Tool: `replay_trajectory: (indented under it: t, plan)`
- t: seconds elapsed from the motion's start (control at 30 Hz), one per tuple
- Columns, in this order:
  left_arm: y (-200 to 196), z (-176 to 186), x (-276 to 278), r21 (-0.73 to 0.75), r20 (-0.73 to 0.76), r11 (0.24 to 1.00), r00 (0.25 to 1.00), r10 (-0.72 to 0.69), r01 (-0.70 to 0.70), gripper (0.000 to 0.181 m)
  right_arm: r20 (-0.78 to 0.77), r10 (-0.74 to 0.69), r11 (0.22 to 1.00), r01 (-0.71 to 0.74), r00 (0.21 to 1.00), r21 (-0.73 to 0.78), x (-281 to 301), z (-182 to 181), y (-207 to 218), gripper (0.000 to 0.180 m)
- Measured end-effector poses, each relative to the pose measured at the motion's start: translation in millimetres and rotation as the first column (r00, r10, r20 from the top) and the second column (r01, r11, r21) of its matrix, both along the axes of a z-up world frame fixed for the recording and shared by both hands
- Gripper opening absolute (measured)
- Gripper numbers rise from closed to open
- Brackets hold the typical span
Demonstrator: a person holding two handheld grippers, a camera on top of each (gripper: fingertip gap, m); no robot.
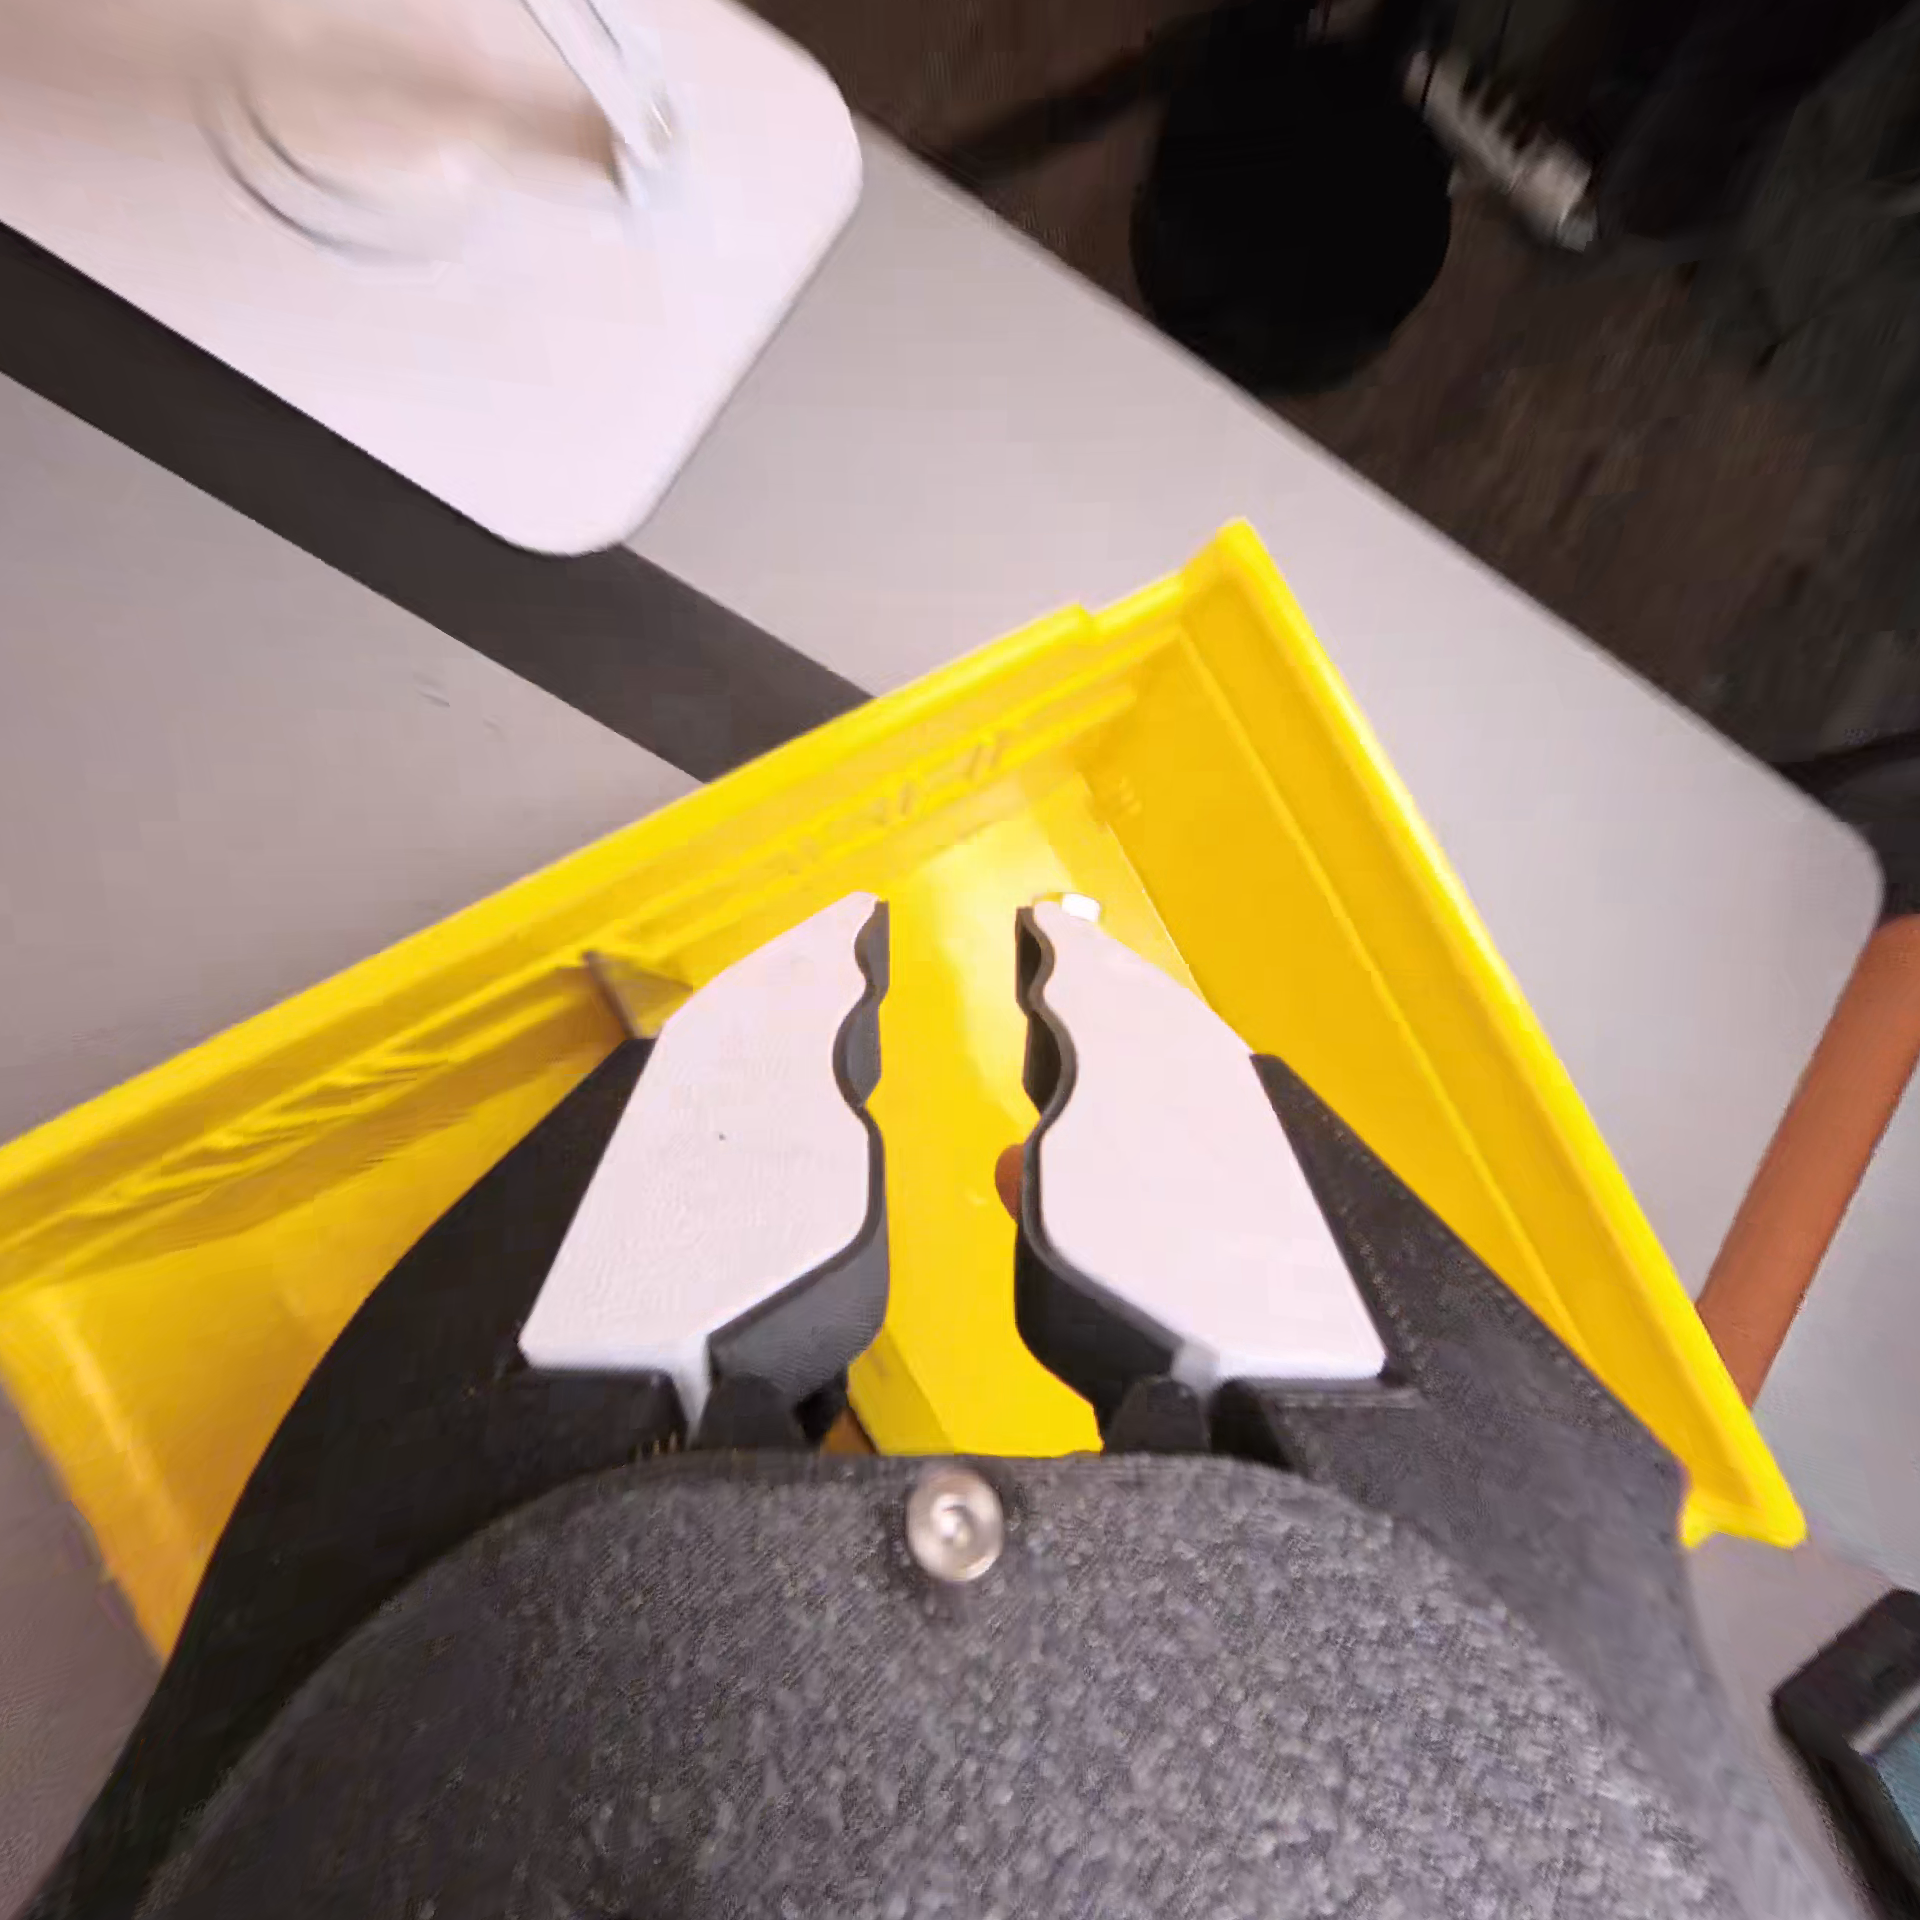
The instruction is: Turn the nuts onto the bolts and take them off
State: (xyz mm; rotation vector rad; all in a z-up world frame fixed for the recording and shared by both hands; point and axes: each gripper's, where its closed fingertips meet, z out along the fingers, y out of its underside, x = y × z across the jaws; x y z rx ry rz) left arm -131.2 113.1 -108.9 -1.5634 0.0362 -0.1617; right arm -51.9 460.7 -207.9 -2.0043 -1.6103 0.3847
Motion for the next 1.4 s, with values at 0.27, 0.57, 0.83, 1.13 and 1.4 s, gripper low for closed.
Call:
replay_trajectory:
  t: [0.27, 0.57, 0.83, 1.13, 1.4]
  plan:
    - [-42.5, 20.0, -120.2, -0.184, -0.066, 0.941, 0.959, 0.277, -0.285, 0.039, -0.555, 0.257, 0.964, -0.251, 0.791, 0.090, 56.7, 103.5, -203.7, 0.021]
    - [-105.9, -76.9, -314.5, -0.757, -0.132, 0.462, 0.800, 0.585, -0.462, 0.034, -0.626, 0.345, 0.920, -0.386, 0.700, 0.075, 102.8, 24.3, -333.0, 0.015]
    - [-130.8, -162.0, -358.9, -0.902, -0.029, 0.265, 0.658, 0.753, -0.342, 0.031, -0.656, 0.332, 0.908, -0.418, 0.677, 0.029, 101.9, 9.7, -343.5, 0.013]
    - [-128.4, -183.2, -357.2, -0.934, 0.013, 0.248, 0.667, 0.745, -0.259, 0.021, -0.689, 0.267, 0.901, -0.428, 0.674, -0.070, 101.5, 3.7, -335.9, 0.012]
    - [-111.2, -124.2, -343.3, -0.808, -0.021, 0.453, 0.788, 0.616, -0.376, 0.021, -0.701, 0.267, 0.915, -0.402, 0.661, -0.031, 102.2, 15.4, -331.1, 0.011]
